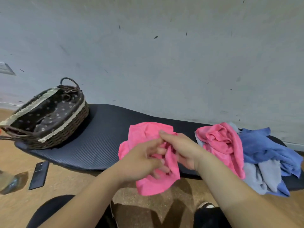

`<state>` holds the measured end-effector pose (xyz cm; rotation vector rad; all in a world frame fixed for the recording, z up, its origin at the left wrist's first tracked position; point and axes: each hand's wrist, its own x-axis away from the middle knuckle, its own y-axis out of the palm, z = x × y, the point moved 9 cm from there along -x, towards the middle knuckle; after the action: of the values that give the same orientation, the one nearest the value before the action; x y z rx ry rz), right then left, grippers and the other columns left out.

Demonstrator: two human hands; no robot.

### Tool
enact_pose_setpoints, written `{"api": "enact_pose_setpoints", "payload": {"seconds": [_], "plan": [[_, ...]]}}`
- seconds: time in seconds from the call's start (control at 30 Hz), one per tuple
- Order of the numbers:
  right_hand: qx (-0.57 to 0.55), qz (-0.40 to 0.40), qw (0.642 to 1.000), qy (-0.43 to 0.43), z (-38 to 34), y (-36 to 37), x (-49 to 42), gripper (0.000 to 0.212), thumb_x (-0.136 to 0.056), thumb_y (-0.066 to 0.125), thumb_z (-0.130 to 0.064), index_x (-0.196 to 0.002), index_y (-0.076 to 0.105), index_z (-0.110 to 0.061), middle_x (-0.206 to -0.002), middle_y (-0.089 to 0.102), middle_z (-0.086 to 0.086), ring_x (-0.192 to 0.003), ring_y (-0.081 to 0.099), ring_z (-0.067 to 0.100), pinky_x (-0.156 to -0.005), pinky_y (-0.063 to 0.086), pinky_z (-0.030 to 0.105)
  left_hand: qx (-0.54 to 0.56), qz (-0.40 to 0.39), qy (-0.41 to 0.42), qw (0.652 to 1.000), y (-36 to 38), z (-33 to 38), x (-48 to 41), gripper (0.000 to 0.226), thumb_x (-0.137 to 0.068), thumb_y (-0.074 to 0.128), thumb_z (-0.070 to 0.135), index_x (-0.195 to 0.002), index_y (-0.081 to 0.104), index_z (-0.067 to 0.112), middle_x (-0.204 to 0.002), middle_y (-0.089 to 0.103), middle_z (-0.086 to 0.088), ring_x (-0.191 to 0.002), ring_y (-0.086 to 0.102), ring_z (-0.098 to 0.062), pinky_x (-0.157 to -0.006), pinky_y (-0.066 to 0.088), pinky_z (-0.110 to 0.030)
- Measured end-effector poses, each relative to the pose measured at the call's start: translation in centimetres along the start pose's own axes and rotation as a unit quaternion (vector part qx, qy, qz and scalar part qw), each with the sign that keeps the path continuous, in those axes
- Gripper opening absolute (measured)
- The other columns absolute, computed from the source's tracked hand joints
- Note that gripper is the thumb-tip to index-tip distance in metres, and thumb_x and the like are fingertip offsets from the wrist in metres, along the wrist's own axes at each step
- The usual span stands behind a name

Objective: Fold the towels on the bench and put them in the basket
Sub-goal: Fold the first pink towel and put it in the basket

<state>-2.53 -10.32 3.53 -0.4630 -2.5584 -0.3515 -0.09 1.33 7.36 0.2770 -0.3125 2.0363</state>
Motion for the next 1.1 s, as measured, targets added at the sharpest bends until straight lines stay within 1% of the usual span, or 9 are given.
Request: {"api": "enact_pose_setpoints", "payload": {"seconds": [0.13, 0.27, 0.37, 0.43, 0.5, 0.6, 0.8, 0.93, 1.1], "plan": [[-0.026, 0.061, 0.998, -0.005, -0.2, -3.9, -3.6, 0.030, -0.106, 0.057, -0.024, -0.110, 0.072, 0.001, -0.112, 0.075, 0.022, -0.098, 0.074, 0.030, -0.094, 0.060, 0.044, -0.090, 0.177, -0.011, 0.980, -8.3, -1.6, -4.4, 0.039, -0.091, 0.055, -0.002, -0.120, 0.072, 0.018, -0.099, 0.079, -0.003, -0.077, 0.074, -0.026, -0.071, 0.062, -0.044], [-0.024, 0.035, 0.999, -0.005, 0.0, -4.1, -5.7, 0.042, -0.105, 0.058, -0.034, -0.118, 0.070, 0.003, -0.117, 0.074, 0.024, -0.111, 0.073, 0.035, -0.100, 0.058, 0.047, -0.296, 0.059, -0.002, 0.953, -6.8, -3.2, -7.6, 0.081, -0.080, 0.069, 0.022, -0.154, 0.039, 0.040, -0.143, 0.057, 0.017, -0.122, 0.063, -0.011, -0.104, 0.053, -0.035], [-0.017, 0.020, 0.999, -0.029, -1.1, -3.6, -6.8, 0.050, -0.104, 0.058, -0.039, -0.117, 0.070, 0.007, -0.117, 0.072, 0.029, -0.110, 0.072, 0.038, -0.102, 0.056, 0.051, -0.179, 0.002, 0.033, 0.983, -4.7, -3.2, -8.9, 0.078, -0.080, 0.071, 0.022, -0.139, 0.042, 0.062, -0.127, 0.066, 0.024, -0.113, 0.069, -0.007, -0.098, 0.058, -0.041], [-0.035, 0.020, 0.998, -0.053, -1.9, -3.8, -7.0, 0.055, -0.103, 0.059, -0.042, -0.118, 0.069, 0.010, -0.121, 0.069, 0.033, -0.114, 0.069, 0.043, -0.105, 0.052, 0.056, -0.087, -0.008, 0.044, 0.995, -4.4, -2.8, -9.6, 0.075, -0.082, 0.074, 0.024, -0.142, 0.044, 0.057, -0.132, 0.064, 0.022, -0.118, 0.066, -0.002, -0.102, 0.054, -0.035], [-0.042, 0.018, 0.997, -0.067, -2.1, -4.6, -6.7, 0.063, -0.101, 0.062, -0.046, -0.119, 0.065, 0.014, -0.121, 0.068, 0.034, -0.111, 0.069, 0.043, -0.107, 0.049, 0.060, -0.137, 0.001, 0.079, 0.987, -4.5, -2.0, -9.6, 0.073, -0.085, 0.077, 0.025, -0.144, 0.045, 0.054, -0.122, 0.066, 0.025, -0.102, 0.068, 0.000, -0.090, 0.056, -0.026], [-0.017, 0.001, 0.996, -0.086, -2.2, -5.7, -5.7, 0.091, -0.085, 0.076, -0.061, -0.113, 0.053, 0.022, -0.106, 0.062, 0.027, -0.099, 0.058, 0.033, -0.098, 0.049, 0.054, -0.282, 0.089, 0.142, 0.945, -5.4, -0.5, -9.3, 0.045, -0.085, 0.066, 0.017, -0.117, 0.061, 0.047, -0.097, 0.070, 0.014, -0.078, 0.066, -0.010, -0.071, 0.053, -0.031], [0.063, -0.080, 0.986, -0.136, -3.4, -6.2, -3.2, 0.016, -0.089, 0.073, -0.019, -0.100, 0.079, -0.008, -0.094, 0.077, 0.009, -0.084, 0.070, 0.015, -0.071, 0.058, 0.023, -0.391, 0.199, 0.157, 0.885, -8.7, 1.5, -7.2, 0.018, -0.071, 0.051, 0.028, -0.076, 0.067, 0.023, -0.071, 0.062, 0.008, -0.068, 0.058, -0.009, -0.060, 0.051, -0.034], [0.050, -0.087, 0.985, -0.143, -3.5, -5.9, -2.9, 0.019, -0.087, 0.072, -0.005, -0.105, 0.076, 0.001, -0.098, 0.076, 0.015, -0.086, 0.071, 0.018, -0.075, 0.059, 0.025, -0.348, 0.166, 0.104, 0.917, -9.3, 0.8, -6.0, 0.010, -0.071, 0.053, 0.019, -0.068, 0.062, 0.020, -0.063, 0.060, 0.001, -0.061, 0.055, -0.016, -0.056, 0.045, -0.036], [0.141, -0.005, 0.972, -0.186, -4.3, -6.3, -1.8, 0.027, -0.097, 0.054, 0.010, -0.105, 0.075, -0.004, -0.088, 0.076, 0.006, -0.075, 0.068, 0.009, -0.063, 0.053, 0.018, -0.237, 0.193, 0.105, 0.946, -9.9, 1.4, -3.4, 0.024, -0.097, 0.054, 0.008, -0.094, 0.069, 0.026, -0.082, 0.073, 0.009, -0.070, 0.062, -0.003, -0.062, 0.047, -0.020]]}}
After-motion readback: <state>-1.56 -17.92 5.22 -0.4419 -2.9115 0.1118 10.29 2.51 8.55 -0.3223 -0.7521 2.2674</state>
